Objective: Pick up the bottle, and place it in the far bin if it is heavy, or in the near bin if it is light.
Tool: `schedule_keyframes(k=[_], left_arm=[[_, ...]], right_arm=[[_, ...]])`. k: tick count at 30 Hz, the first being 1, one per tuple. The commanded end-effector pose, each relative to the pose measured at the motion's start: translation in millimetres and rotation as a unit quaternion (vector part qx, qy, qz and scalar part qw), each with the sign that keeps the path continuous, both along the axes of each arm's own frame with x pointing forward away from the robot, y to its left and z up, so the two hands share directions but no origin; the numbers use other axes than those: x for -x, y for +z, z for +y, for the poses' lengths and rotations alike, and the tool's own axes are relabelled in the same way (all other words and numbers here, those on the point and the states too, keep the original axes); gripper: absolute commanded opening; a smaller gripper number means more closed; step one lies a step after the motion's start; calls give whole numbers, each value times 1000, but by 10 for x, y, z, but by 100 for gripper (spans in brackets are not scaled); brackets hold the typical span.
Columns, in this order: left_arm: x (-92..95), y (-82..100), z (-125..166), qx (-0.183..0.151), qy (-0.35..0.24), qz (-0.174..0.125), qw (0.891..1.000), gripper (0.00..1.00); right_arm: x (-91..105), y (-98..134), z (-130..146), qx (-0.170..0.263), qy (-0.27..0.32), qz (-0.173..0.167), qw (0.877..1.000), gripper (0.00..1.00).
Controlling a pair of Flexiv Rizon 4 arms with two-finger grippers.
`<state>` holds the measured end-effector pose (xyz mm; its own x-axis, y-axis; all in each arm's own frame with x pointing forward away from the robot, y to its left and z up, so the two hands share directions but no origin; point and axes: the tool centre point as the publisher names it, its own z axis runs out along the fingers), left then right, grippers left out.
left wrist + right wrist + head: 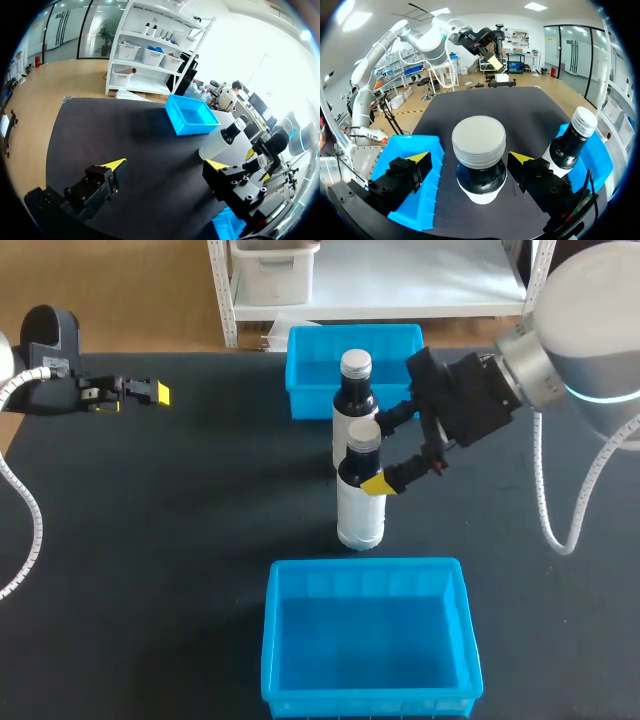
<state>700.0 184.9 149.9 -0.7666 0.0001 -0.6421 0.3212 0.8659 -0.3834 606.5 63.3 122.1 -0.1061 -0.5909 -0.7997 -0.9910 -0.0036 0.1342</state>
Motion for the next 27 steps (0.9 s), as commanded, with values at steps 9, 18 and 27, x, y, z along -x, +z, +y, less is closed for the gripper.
schedule_keyframes(k=[9, 18, 27], left_arm=[[0, 0, 0, 0, 0, 0, 1000, 100], [0, 0, 0, 0, 0, 0, 1000, 100], [0, 0, 0, 0, 0, 0, 1000, 100]], right_arm=[[-74, -30, 86, -7, -4, 2, 1000, 100], [-79, -22, 114, -10, -3, 1, 1000, 64], [-72, -39, 121, -7, -2, 1, 1000, 50]])
